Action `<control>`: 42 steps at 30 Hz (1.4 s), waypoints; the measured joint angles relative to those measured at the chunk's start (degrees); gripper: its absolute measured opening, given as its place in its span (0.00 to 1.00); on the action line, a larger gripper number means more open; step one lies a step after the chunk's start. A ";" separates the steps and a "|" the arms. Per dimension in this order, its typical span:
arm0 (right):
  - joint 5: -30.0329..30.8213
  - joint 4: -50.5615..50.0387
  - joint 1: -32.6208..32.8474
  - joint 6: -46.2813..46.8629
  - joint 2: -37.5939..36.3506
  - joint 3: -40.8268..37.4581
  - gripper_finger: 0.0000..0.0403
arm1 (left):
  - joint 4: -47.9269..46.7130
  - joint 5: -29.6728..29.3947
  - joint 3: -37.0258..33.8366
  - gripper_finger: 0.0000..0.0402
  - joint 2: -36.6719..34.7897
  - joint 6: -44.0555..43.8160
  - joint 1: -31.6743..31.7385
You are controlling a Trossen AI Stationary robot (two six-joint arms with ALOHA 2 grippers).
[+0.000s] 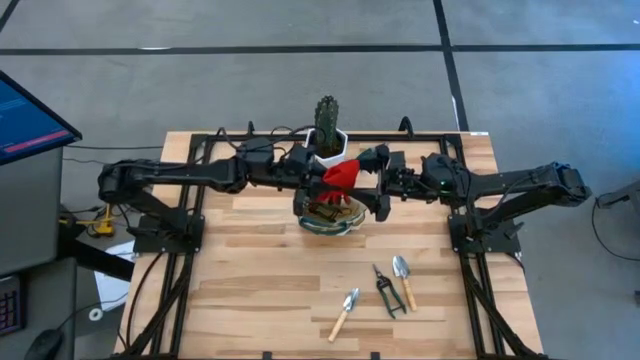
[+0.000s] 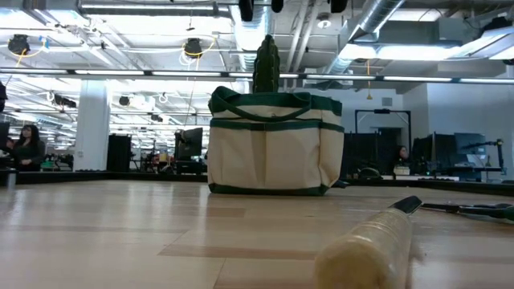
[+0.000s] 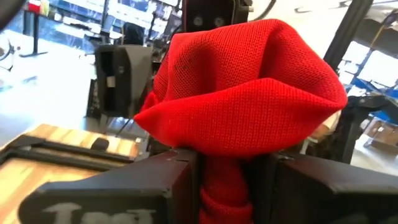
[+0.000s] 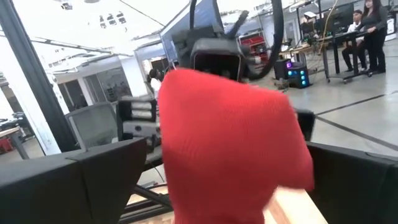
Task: Pick & Place Garden tools in Gardening bag
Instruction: Put the red gloves into the gardening bag
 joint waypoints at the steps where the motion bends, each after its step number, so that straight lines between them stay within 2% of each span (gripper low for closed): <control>1: -0.01 0.15 0.00 -0.07 0.00 0.00 0.94 | 0.52 0.06 0.00 0.16 0.43 -0.03 -0.04; 8: -1.19 0.14 0.02 -0.15 0.00 0.00 0.92 | 1.60 0.12 0.00 0.16 1.71 -1.30 0.15; 12: -1.38 0.15 0.00 -0.13 -0.02 0.00 0.84 | 2.87 0.14 0.00 0.16 1.71 -1.31 0.17; 17: -1.33 0.93 -0.42 -0.09 -0.02 0.00 0.64 | 3.16 0.17 0.00 0.16 1.71 -1.31 0.17; 25: -1.07 1.49 -0.81 -0.01 -0.07 0.00 0.20 | 3.06 0.14 0.02 0.16 1.67 -1.16 0.19; 27: -1.07 1.51 -0.81 -0.23 -0.11 0.00 0.12 | 3.10 0.05 0.02 0.17 1.62 -1.11 0.20; 30: -1.35 1.79 -0.80 -2.70 -0.11 0.01 0.12 | 3.42 -0.43 0.02 0.21 1.23 -1.35 0.20; 42: -1.57 1.85 -0.59 -2.57 -0.13 0.11 0.12 | 4.34 -0.53 -0.02 0.39 0.27 -0.87 0.17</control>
